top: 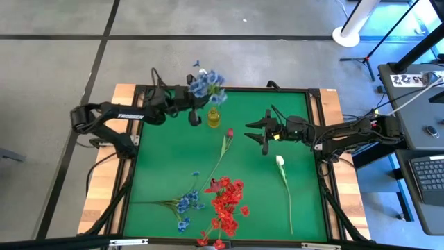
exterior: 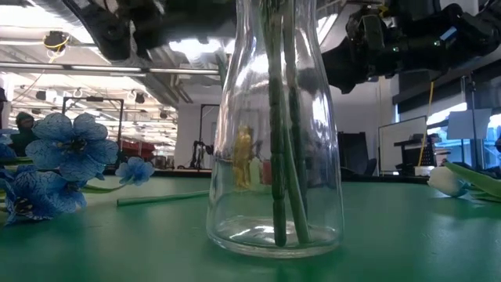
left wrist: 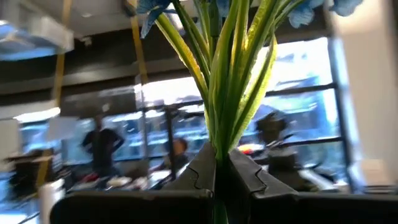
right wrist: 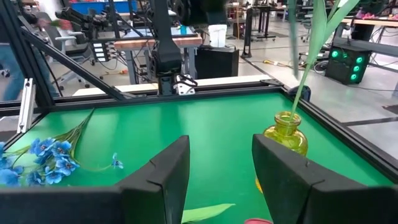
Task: Sort flowers into vase by color
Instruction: Put the top blue flower into the yellow vase, then put the blue flower into the yellow vase
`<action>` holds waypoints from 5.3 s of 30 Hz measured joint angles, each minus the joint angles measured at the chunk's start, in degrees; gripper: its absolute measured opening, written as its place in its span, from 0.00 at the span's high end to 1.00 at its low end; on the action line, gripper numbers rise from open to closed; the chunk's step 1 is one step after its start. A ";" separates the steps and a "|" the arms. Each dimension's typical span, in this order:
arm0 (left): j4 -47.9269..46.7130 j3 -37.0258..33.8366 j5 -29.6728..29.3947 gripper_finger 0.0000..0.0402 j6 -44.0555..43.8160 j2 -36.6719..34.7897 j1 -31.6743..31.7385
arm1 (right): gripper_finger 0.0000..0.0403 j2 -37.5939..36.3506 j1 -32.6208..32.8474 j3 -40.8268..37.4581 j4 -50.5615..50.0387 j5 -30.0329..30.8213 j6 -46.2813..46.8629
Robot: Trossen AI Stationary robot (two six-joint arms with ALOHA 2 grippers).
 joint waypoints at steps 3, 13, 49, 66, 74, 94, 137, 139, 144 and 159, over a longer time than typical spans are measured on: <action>-5.25 0.00 1.43 0.99 -0.99 -4.55 -2.87 | 0.57 0.01 0.00 0.00 -0.02 -0.07 0.00; -3.48 -15.03 -10.80 0.99 1.53 -12.42 -6.76 | 0.57 0.00 0.07 0.00 -0.49 -0.61 -0.22; 3.28 -10.23 -12.06 0.97 -1.17 9.00 2.83 | 0.57 0.00 0.07 0.02 -0.85 0.26 0.63; -13.85 -10.21 -17.22 0.47 6.11 3.07 -2.01 | 0.57 0.00 0.07 0.02 -1.64 0.87 0.61; -20.55 -10.21 -24.23 0.38 6.98 -4.26 -6.93 | 0.57 0.00 0.06 0.02 -2.75 0.87 0.79; -46.95 -10.19 -45.54 0.38 5.82 -31.88 -29.83 | 0.57 0.00 0.04 0.02 -6.12 2.47 1.86; -105.20 6.33 -30.62 0.43 -57.29 8.13 -81.32 | 0.57 0.00 0.07 0.09 -16.17 0.85 7.48; -107.09 7.93 -29.94 0.43 -56.66 11.26 -81.26 | 0.57 0.00 0.07 0.09 -16.20 0.85 7.48; -107.79 9.81 -28.57 0.44 -57.02 14.02 -79.87 | 0.57 0.00 0.07 0.09 -16.20 0.87 7.48; -113.15 11.07 -32.69 0.96 -53.56 10.59 -68.90 | 0.57 0.00 0.07 0.09 -16.20 1.31 8.76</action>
